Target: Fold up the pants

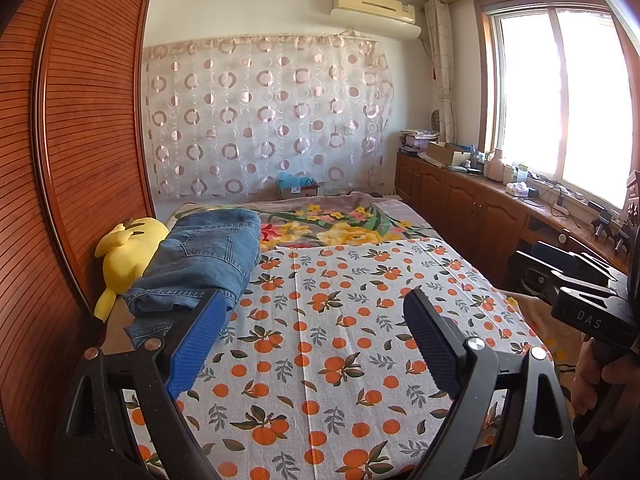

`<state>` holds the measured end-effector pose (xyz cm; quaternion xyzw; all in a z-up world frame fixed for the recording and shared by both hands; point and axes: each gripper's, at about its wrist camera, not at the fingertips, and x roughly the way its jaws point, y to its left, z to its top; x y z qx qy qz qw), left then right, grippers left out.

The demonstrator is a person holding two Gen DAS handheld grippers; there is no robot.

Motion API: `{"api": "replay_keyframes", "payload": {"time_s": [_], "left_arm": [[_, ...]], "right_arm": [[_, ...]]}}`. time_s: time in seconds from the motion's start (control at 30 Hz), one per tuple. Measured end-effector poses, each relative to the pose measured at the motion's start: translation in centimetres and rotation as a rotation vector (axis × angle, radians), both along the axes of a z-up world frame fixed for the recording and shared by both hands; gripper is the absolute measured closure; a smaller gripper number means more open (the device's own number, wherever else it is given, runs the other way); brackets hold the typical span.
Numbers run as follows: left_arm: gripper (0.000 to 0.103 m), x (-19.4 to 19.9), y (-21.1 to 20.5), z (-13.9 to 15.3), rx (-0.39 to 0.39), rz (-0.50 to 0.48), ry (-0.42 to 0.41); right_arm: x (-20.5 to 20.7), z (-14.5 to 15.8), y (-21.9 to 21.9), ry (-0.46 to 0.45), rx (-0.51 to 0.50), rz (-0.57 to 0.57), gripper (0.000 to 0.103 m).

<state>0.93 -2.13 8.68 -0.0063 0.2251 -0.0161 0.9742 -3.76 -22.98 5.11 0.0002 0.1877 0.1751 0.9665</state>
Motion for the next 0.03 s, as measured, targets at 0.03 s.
{"api": "replay_keyframes", "payload": {"time_s": [0.03], "left_arm": [[0.012, 0.00, 0.01, 0.00, 0.000, -0.001, 0.000]], "right_arm": [[-0.02, -0.02, -0.01, 0.000, 0.001, -0.001, 0.038]]}}
